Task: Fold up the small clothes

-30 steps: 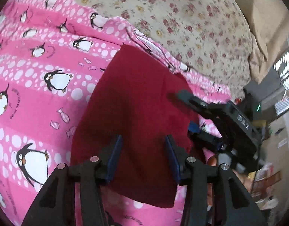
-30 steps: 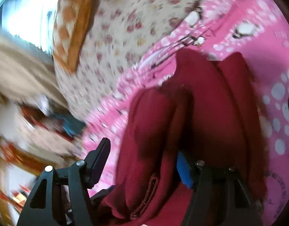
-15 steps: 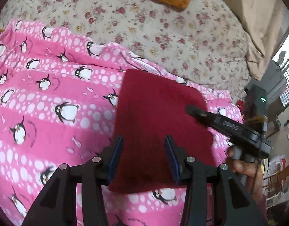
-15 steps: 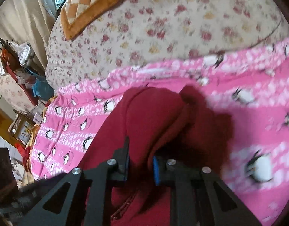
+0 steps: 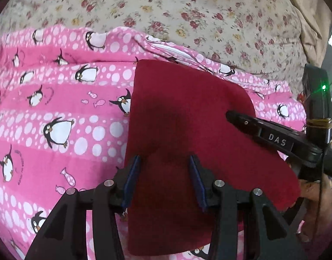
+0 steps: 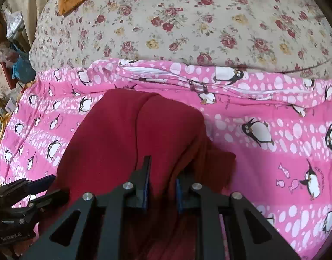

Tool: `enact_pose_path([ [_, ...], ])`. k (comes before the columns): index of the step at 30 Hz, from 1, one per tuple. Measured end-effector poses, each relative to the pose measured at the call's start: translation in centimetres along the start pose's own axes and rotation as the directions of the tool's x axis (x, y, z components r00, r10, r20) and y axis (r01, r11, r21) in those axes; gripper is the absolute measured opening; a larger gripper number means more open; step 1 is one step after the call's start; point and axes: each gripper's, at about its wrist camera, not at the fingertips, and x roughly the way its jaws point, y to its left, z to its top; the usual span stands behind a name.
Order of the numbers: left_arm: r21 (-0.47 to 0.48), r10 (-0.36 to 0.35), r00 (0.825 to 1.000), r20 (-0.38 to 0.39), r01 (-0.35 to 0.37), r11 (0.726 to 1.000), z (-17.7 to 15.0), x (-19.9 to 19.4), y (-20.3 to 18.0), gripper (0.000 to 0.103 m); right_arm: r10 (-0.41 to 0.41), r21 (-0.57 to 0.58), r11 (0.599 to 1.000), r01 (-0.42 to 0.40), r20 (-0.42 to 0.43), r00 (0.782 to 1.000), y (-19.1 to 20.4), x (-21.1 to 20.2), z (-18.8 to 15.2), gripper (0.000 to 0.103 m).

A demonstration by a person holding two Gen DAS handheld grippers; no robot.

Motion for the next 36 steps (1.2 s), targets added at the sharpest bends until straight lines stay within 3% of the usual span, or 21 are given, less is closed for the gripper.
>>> enact_pose_path([
  [3, 0.009, 0.005, 1.0, 0.013, -0.005, 1.0, -0.2, -0.1, 0.0, 0.024, -0.012, 0.008, 1.0, 0.012, 0.022, 1.0, 0.1, -0.6, -0.4, 0.023],
  [8, 0.003, 0.001, 1.0, 0.023, -0.001, 1.0, -0.3, -0.2, 0.2, 0.024, 0.008, 0.068, 0.998, -0.01, 0.034, 0.999, 0.4, -3.3, -0.8, 0.047],
  [13, -0.005, 0.008, 1.0, 0.027, -0.008, 1.0, -0.4, -0.2, 0.1, 0.024, 0.058, 0.07, 0.996, -0.06, 0.037, 0.998, 1.5, -6.3, -2.1, 0.056],
  [15, -0.005, 0.011, 1.0, 0.028, -0.011, 1.0, -0.5, -0.4, 0.1, 0.024, 0.066, 0.051, 0.997, -0.066, 0.006, 0.998, 2.0, -6.5, -3.0, 0.056],
  [16, -0.003, 0.01, 1.0, 0.028, -0.01, 1.0, -0.6, -0.5, 0.2, 0.024, 0.043, 0.025, 0.999, -0.043, -0.007, 0.999, 2.4, -6.7, -3.7, 0.051],
  [17, -0.001, 0.005, 1.0, 0.029, -0.005, 1.0, -0.7, -0.7, 0.1, 0.025, 0.026, 0.001, 1.0, -0.026, -0.014, 1.0, 2.6, -6.7, -4.1, 0.034],
  [18, 0.003, 0.003, 1.0, 0.028, -0.004, 1.0, -0.8, -0.9, 0.1, 0.025, 0.022, -0.016, 1.0, -0.022, -0.022, 1.0, 2.8, -6.7, -4.6, 0.027],
  [25, 0.044, 0.008, 0.999, 0.036, -0.009, 0.999, -1.7, -1.4, -0.4, 0.025, 0.022, 0.031, 0.999, -0.021, -0.005, 1.0, 1.8, -6.5, -8.4, 0.023],
  [31, 0.003, -0.036, 0.999, 0.018, 0.036, 0.999, -0.9, -2.5, 0.5, 0.025, 0.035, 0.028, 0.999, -0.035, -0.01, 0.999, 2.0, -8.3, -7.8, 0.022],
  [33, -0.005, -0.03, 0.999, 0.025, 0.03, 1.0, -0.6, -2.4, 0.8, 0.025, 0.029, 0.065, 0.997, -0.031, 0.031, 0.999, 1.6, -9.2, -7.1, 0.037],
  [34, -0.011, -0.024, 0.999, 0.025, 0.024, 1.0, -0.4, -2.3, 1.0, 0.025, 0.015, 0.097, 0.995, -0.021, 0.063, 0.998, 1.3, -9.7, -6.6, 0.053],
  [35, -0.023, -0.023, 1.0, 0.021, 0.024, 0.999, -0.3, -2.0, 1.3, 0.025, 0.013, 0.117, 0.993, -0.022, 0.079, 0.997, 1.0, -9.9, -6.2, 0.062],
  [36, -0.037, -0.03, 0.999, 0.016, 0.031, 0.999, -0.2, -1.8, 1.5, 0.025, 0.017, 0.131, 0.991, -0.028, 0.084, 0.996, 0.7, -9.8, -5.8, 0.063],
])
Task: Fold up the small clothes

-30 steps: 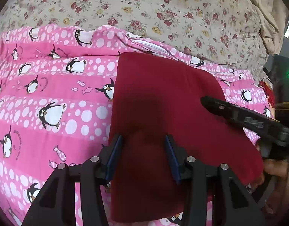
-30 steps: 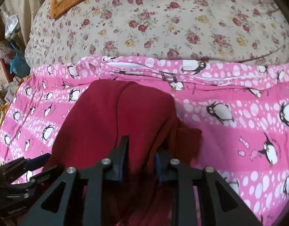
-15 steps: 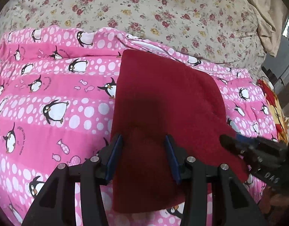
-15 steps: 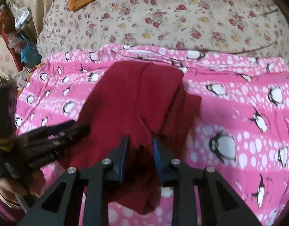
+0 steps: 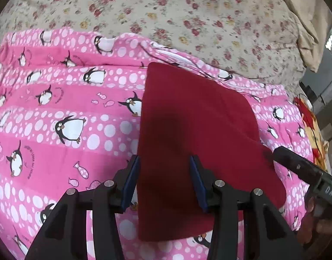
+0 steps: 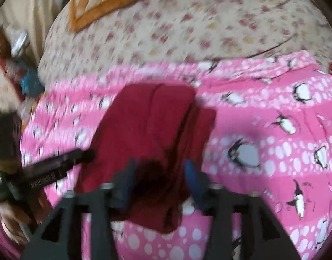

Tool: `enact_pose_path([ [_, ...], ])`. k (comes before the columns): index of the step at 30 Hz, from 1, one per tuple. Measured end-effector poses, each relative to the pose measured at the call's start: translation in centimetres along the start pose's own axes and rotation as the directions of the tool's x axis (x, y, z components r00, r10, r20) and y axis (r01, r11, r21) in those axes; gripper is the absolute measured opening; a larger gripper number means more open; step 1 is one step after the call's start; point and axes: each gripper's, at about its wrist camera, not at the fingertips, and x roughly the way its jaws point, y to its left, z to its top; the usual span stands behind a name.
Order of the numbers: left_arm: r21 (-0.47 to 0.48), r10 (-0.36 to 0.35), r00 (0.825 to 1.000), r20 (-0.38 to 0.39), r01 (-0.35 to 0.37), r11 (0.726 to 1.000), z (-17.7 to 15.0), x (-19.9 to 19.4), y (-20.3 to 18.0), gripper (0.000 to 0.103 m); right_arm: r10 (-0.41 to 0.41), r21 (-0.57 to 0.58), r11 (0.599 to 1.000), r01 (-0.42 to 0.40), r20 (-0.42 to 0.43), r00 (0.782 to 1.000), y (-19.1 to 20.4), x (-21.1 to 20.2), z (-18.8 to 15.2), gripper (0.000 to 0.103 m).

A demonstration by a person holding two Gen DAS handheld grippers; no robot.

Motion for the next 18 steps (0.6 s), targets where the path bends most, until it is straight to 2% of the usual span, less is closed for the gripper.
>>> enact_pose_path([
  [5, -0.028, -0.032, 0.999, -0.01, 0.031, 0.999, 0.0, 0.5, 0.4, 0.025, -0.016, 0.021, 1.0, 0.018, -0.097, 0.995, 0.1, 2.7, 0.7, 0.063],
  [7, -0.034, -0.045, 0.999, -0.012, 0.044, 0.998, 0.1, 0.4, 0.7, 0.025, 0.024, 0.038, 0.999, -0.02, -0.093, 0.995, 0.3, 2.4, 0.0, 0.063],
  [11, -0.055, -0.059, 0.998, -0.018, 0.058, 0.997, 0.1, 0.2, 1.0, 0.025, 0.081, 0.039, 0.996, -0.08, -0.034, 0.996, 0.9, 0.0, -2.1, 0.063],
  [13, -0.054, -0.053, 0.999, -0.01, 0.052, 0.997, 0.1, -0.1, 1.0, 0.025, 0.142, 0.025, 0.99, -0.142, -0.013, 0.99, 1.2, -1.2, -2.8, 0.063],
  [15, -0.06, -0.047, 0.999, -0.007, 0.046, 0.997, 0.1, -0.3, 1.1, 0.025, 0.206, -0.027, 0.978, -0.207, -0.029, 0.978, 2.1, -1.6, -3.8, 0.063],
  [16, -0.066, -0.046, 0.999, -0.008, 0.045, 0.997, 0.1, -0.3, 1.2, 0.025, 0.216, -0.06, 0.974, -0.218, -0.041, 0.976, 2.6, -1.4, -4.0, 0.063],
  [18, -0.072, -0.043, 0.999, -0.011, 0.042, 0.997, 0.0, -0.5, 1.2, 0.025, 0.18, -0.117, 0.976, -0.185, -0.047, 0.982, 3.2, -0.3, -4.3, 0.063],
])
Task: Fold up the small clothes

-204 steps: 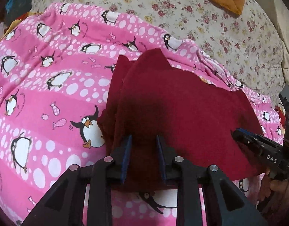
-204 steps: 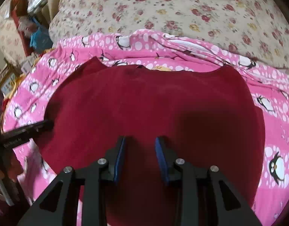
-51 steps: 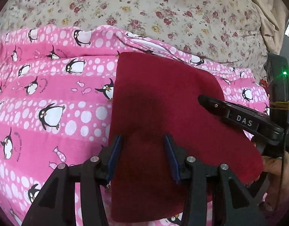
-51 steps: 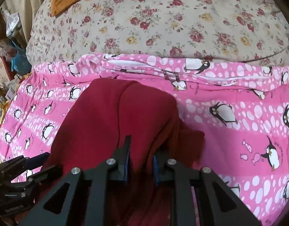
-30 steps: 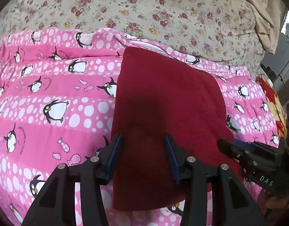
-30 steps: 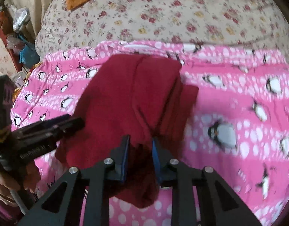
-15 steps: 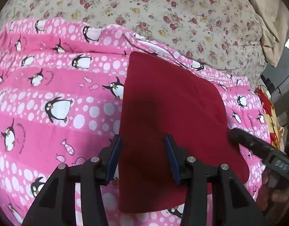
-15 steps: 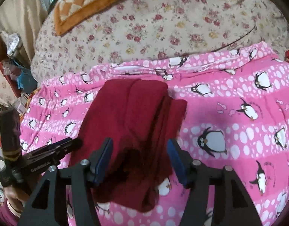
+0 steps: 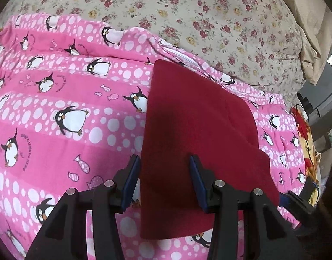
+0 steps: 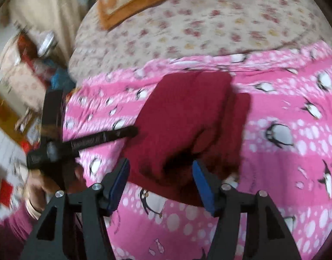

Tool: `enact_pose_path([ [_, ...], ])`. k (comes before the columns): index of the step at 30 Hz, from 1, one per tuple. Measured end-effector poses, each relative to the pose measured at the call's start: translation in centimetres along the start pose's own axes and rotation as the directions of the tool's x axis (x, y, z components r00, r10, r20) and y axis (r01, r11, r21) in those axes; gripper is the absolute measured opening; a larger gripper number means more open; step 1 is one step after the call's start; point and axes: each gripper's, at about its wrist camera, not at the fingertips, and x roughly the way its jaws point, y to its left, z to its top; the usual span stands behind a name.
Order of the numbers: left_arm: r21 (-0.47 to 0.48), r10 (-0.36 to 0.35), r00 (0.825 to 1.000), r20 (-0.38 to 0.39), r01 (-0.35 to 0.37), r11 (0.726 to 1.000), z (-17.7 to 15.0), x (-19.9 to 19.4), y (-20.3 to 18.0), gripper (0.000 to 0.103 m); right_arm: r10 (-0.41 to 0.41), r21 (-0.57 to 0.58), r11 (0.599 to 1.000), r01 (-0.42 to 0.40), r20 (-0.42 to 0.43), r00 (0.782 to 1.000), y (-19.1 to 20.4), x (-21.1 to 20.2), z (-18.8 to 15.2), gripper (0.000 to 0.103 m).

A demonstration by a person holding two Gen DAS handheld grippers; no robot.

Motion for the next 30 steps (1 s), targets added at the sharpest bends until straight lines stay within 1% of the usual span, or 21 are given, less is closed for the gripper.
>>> enact_pose_path([
  [1, 0.002, 0.003, 1.0, 0.0, -0.003, 1.0, 0.0, -0.2, -0.1, 0.025, -0.038, -0.036, 0.999, 0.038, -0.007, 0.999, 0.1, 1.0, 0.0, 0.055],
  [2, 0.008, 0.007, 1.0, 0.0, -0.007, 1.0, -0.1, -0.4, -0.2, 0.025, -0.043, -0.043, 0.998, 0.042, -0.018, 0.999, 0.0, 1.5, 0.0, 0.023],
  [3, 0.019, 0.01, 1.0, 0.002, -0.01, 1.0, -0.1, -0.8, -0.3, 0.025, -0.02, -0.028, 0.999, 0.018, -0.044, 0.999, -0.4, 1.9, 0.1, 0.009],
  [4, 0.032, 0.011, 1.0, 0.007, -0.011, 0.999, -0.2, -1.2, -0.4, 0.025, 0.019, 0.004, 1.0, -0.018, -0.054, 0.998, -0.6, 1.7, 0.0, 0.009],
  [6, 0.053, 0.015, 1.0, 0.019, -0.016, 0.998, -0.2, -1.8, -0.7, 0.025, 0.039, -0.015, 0.999, -0.04, -0.057, 0.998, -0.1, 0.9, -0.3, 0.009],
  [8, 0.063, 0.016, 1.0, 0.021, -0.017, 0.998, -0.1, -1.8, -0.8, 0.025, 0.075, -0.002, 0.997, -0.076, -0.082, 0.994, 0.0, 0.0, -0.9, 0.009],
  [9, 0.065, 0.016, 1.0, 0.019, -0.017, 0.998, -0.2, -1.6, -0.9, 0.025, 0.075, -0.002, 0.997, -0.075, -0.091, 0.993, -0.1, 0.0, -1.0, 0.009],
  [11, 0.064, 0.028, 1.0, 0.007, -0.028, 0.998, -0.3, -0.6, -1.0, 0.025, 0.012, -0.004, 1.0, -0.012, -0.126, 0.992, -0.9, 0.9, -2.0, 0.008],
  [13, 0.055, 0.03, 0.999, -0.011, -0.03, 0.998, -0.6, 0.4, -1.0, 0.025, 0.003, 0.028, 1.0, 0.001, -0.148, 0.989, -1.7, 1.8, -2.7, 0.008],
  [14, 0.05, 0.027, 1.0, -0.009, -0.027, 0.998, -0.7, 0.7, -0.9, 0.025, 0.009, 0.038, 0.999, -0.004, -0.144, 0.99, -1.9, 1.9, -2.8, 0.008],
  [16, 0.052, 0.031, 1.0, 0.001, -0.031, 0.998, -0.6, 0.7, -0.8, 0.026, -0.003, 0.002, 1.0, 0.003, -0.122, 0.993, -1.2, 1.2, -2.7, 0.008],
  [18, 0.052, 0.033, 0.999, 0.004, -0.033, 0.998, -0.4, 0.6, -0.8, 0.026, -0.021, -0.023, 1.0, 0.018, -0.109, 0.994, -0.7, 0.3, -2.1, 0.013],
  [19, 0.05, 0.03, 1.0, 0.005, -0.031, 0.998, -0.2, 0.6, -0.7, 0.026, -0.022, -0.019, 1.0, 0.021, -0.093, 0.995, -0.6, -0.6, -1.7, 0.019],
  [20, 0.048, 0.027, 1.0, 0.007, -0.027, 0.998, -0.1, 0.6, -0.7, 0.026, -0.025, -0.01, 1.0, 0.024, -0.075, 0.997, -0.7, -1.1, -1.3, 0.034],
  [21, 0.045, 0.022, 1.0, 0.008, -0.023, 0.999, 0.0, 0.7, -0.6, 0.026, -0.037, 0.004, 0.999, 0.037, -0.046, 0.998, -0.8, -1.7, -0.8, 0.045],
  [22, 0.042, 0.013, 1.0, 0.008, -0.013, 0.999, 0.3, 0.8, -0.5, 0.026, -0.056, 0.022, 0.998, 0.056, -0.007, 0.998, -1.1, -2.2, -0.3, 0.068],
  [23, 0.039, 0.005, 1.0, 0.005, -0.006, 0.999, 0.4, 1.0, -0.4, 0.027, -0.076, 0.053, 0.996, 0.074, 0.043, 0.996, -1.7, -2.6, 0.2, 0.08],
  [24, 0.036, -0.005, 1.0, 0.001, 0.005, 0.999, 0.6, 1.2, -0.4, 0.028, -0.085, 0.084, 0.993, 0.08, 0.068, 0.994, -2.1, -2.6, 0.6, 0.082],
  [26, 0.02, -0.046, 0.999, -0.012, 0.046, 0.999, 1.1, 1.8, -0.1, 0.036, -0.073, 0.173, 0.983, 0.057, 0.083, 0.994, -3.9, -1.4, 1.7, 0.085],
  [28, 0.007, -0.086, 0.996, -0.031, 0.086, 0.996, 1.6, 2.6, 0.3, 0.045, -0.063, 0.241, 0.969, 0.053, 0.033, 0.997, -6.0, 1.4, 3.0, 0.086],
  [30, -0.01, -0.117, 0.992, -0.057, 0.116, 0.993, 2.0, 3.5, 0.7, 0.047, -0.06, 0.241, 0.969, 0.057, 0.004, 0.998, -7.1, 3.3, 3.5, 0.087],
])
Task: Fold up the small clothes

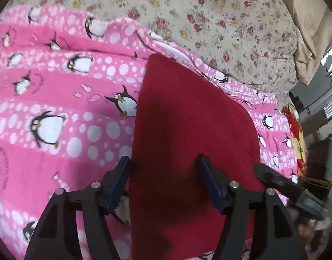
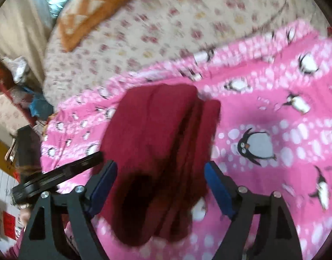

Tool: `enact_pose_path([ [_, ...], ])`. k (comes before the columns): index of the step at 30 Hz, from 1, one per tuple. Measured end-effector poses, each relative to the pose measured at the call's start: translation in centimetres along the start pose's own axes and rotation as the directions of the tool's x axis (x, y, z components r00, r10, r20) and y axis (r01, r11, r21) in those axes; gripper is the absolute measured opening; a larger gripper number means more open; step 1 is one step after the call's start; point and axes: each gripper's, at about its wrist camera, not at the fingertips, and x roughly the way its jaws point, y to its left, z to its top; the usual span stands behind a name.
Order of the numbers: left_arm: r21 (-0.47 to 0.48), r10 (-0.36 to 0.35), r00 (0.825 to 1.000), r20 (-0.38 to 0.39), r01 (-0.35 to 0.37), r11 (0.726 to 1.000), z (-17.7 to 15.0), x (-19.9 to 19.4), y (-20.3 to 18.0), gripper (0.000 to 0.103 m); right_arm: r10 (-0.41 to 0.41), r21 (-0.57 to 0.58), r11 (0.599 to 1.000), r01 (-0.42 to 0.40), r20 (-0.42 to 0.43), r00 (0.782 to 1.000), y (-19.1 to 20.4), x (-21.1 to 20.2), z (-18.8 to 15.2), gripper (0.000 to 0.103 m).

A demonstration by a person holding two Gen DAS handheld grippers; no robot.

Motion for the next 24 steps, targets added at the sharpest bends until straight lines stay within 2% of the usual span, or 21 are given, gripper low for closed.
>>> enact_pose_path([
  [2, -0.007, -0.029, 0.999, -0.038, 0.028, 1.0, 0.4, 1.1, 0.4, 0.054, 0.002, 0.001, 1.0, -0.002, -0.028, 1.0, -0.9, 2.2, 0.5, 0.094],
  [5, -0.029, -0.061, 0.995, -0.073, 0.059, 0.998, 0.6, 2.6, 0.9, 0.06, 0.07, 0.031, 0.997, -0.069, -0.051, 0.996, -1.6, 4.3, 0.8, 0.094],
  [7, -0.039, -0.08, 0.995, -0.067, 0.078, 0.996, 0.6, 2.9, 0.9, 0.059, 0.077, 0.023, 0.997, -0.076, -0.041, 0.996, -1.6, 5.1, 0.9, 0.091],
  [8, -0.026, -0.084, 0.994, -0.068, 0.082, 0.996, 0.6, 2.8, 0.7, 0.046, 0.085, 0.037, 0.996, -0.084, -0.03, 0.996, -1.6, 5.3, 1.0, 0.074],
  [9, -0.013, -0.085, 0.994, -0.069, 0.084, 0.996, 0.5, 2.7, 0.4, 0.045, 0.089, 0.048, 0.995, -0.088, -0.028, 0.996, -1.5, 5.1, 1.0, 0.067],
  [11, 0.006, -0.071, 0.996, -0.055, 0.071, 0.997, 0.4, 1.8, 0.0, 0.029, 0.074, 0.046, 0.996, -0.074, -0.015, 0.997, -0.9, 4.2, 1.1, 0.05],
  [13, 0.016, -0.086, 0.995, -0.055, 0.087, 0.996, 0.2, 0.3, -0.3, 0.022, 0.081, 0.012, 0.997, -0.081, -0.012, 0.997, 0.2, 3.0, 1.2, 0.046],
  [19, 0.013, -0.083, 0.995, -0.047, 0.083, 0.996, -3.2, -6.7, -0.5, 0.021, 0.156, -0.057, 0.986, -0.159, -0.053, 0.986, 4.5, -1.2, -0.6, 0.046],
  [21, 0.013, -0.05, 0.997, -0.051, 0.051, 0.999, -5.1, -8.2, -0.2, 0.021, 0.191, -0.058, 0.979, -0.196, -0.081, 0.978, 5.4, -1.7, -2.3, 0.047],
  [24, 0.031, 0.025, 0.998, -0.056, -0.023, 0.999, -8.2, -8.6, 0.3, 0.022, 0.189, -0.07, 0.978, -0.198, -0.119, 0.975, 6.2, -1.5, -5.0, 0.047],
])
